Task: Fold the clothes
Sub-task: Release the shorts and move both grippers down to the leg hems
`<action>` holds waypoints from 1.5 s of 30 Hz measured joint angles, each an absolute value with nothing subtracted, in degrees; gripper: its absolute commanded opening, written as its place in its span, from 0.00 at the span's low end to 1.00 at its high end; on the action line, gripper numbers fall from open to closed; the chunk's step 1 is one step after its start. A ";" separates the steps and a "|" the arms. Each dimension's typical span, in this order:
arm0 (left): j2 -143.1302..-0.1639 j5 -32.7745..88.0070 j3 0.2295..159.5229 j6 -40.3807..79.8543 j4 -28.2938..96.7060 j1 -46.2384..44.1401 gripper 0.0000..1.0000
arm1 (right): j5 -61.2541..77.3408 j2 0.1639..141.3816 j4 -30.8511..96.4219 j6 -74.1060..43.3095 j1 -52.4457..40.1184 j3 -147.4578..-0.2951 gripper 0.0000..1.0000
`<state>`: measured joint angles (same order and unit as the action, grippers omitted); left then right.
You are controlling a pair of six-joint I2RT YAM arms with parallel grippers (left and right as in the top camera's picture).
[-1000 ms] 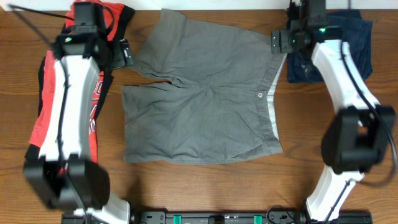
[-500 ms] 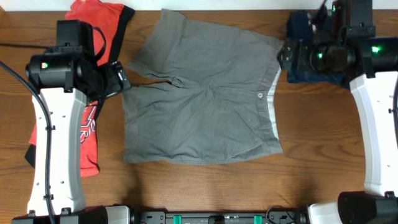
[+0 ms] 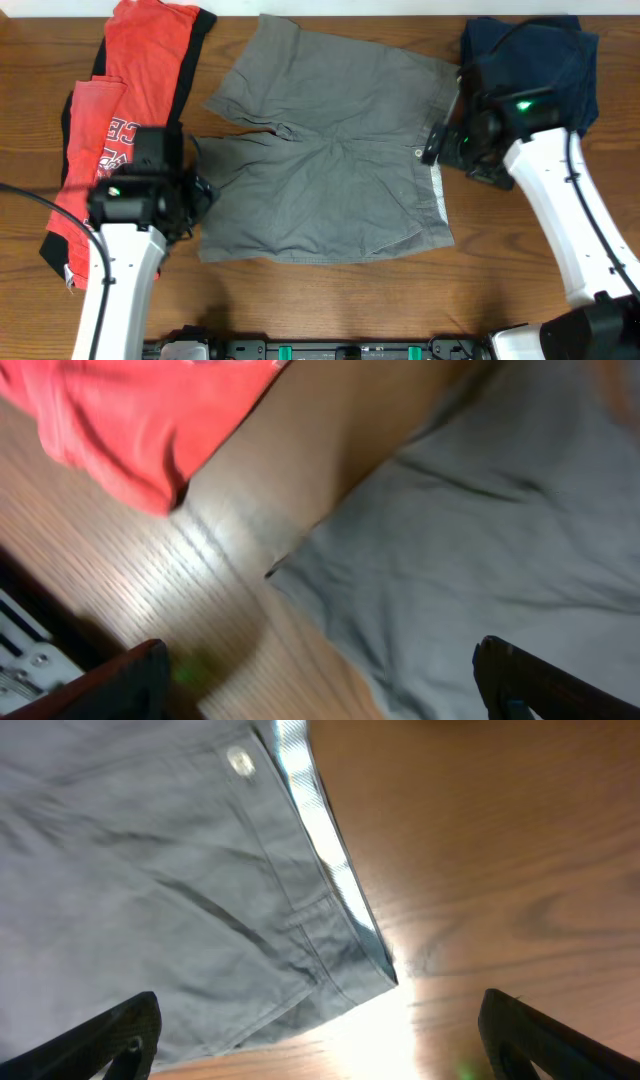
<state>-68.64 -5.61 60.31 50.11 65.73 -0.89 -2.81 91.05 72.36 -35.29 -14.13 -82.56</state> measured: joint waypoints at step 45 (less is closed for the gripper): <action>-81.49 -0.60 33.80 58.81 26.55 -1.02 0.06 | -2.57 91.00 62.15 -41.60 -16.62 -61.49 0.71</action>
<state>-81.49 -0.60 33.80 58.81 26.55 -1.02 -2.57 91.00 62.15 -41.60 -16.62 -61.49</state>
